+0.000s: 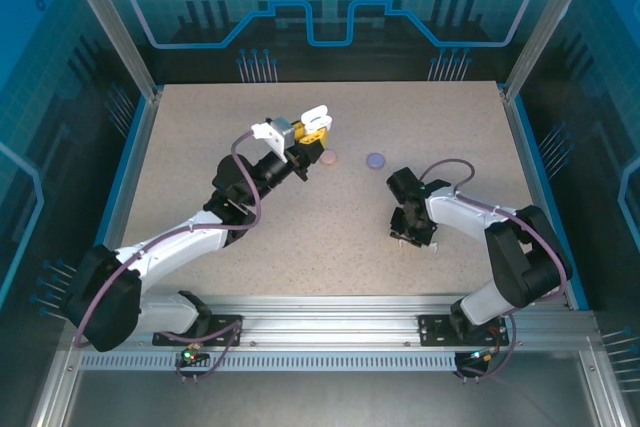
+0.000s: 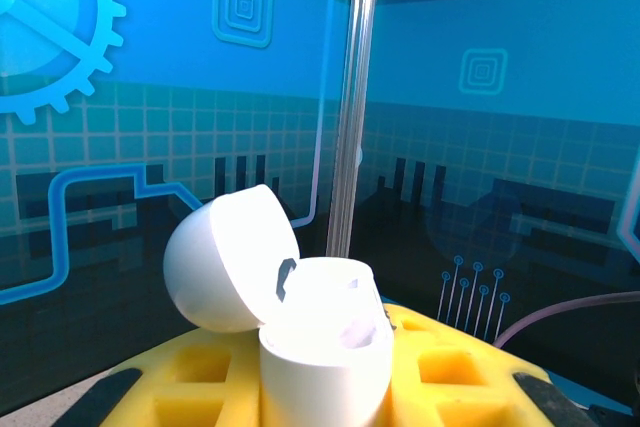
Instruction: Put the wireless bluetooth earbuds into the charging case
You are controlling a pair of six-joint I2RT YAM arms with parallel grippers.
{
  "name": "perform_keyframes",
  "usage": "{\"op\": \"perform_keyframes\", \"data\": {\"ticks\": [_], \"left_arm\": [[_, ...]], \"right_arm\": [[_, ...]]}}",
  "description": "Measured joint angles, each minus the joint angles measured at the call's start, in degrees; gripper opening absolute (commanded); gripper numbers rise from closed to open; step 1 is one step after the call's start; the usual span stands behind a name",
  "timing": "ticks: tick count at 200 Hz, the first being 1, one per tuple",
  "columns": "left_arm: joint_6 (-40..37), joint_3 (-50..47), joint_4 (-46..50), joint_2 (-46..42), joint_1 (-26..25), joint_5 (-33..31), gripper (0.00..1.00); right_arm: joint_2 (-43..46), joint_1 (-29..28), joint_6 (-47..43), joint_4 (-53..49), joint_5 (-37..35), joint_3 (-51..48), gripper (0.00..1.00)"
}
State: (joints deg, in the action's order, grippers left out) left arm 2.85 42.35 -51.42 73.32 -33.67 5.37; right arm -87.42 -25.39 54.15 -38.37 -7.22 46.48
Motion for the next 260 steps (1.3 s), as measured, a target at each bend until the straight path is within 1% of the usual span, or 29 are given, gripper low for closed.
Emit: {"op": "perform_keyframes", "data": {"ticks": [36, 97, 143, 237, 260], "left_arm": [[-0.02, 0.00, 0.13, 0.00, -0.26, 0.02, 0.00], [-0.26, 0.04, 0.13, 0.00, -0.31, 0.02, 0.00], [-0.26, 0.04, 0.13, 0.00, -0.33, 0.00, 0.00], [-0.26, 0.04, 0.13, 0.00, -0.33, 0.02, 0.00], [-0.26, 0.04, 0.13, 0.00, -0.33, 0.00, 0.00]], "right_arm": [[0.00, -0.02, -0.15, -0.17, 0.17, -0.04, 0.43], [-0.37, -0.07, -0.28, -0.13, 0.15, -0.04, 0.42], [-3.02, -0.07, -3.54, -1.62, -0.07, 1.84, 0.41], [-7.21, -0.09, -9.88, -4.07, -0.20, 6.23, 0.36], [-7.50, -0.11, -10.36, -4.24, -0.04, 6.49, 0.32]]}}
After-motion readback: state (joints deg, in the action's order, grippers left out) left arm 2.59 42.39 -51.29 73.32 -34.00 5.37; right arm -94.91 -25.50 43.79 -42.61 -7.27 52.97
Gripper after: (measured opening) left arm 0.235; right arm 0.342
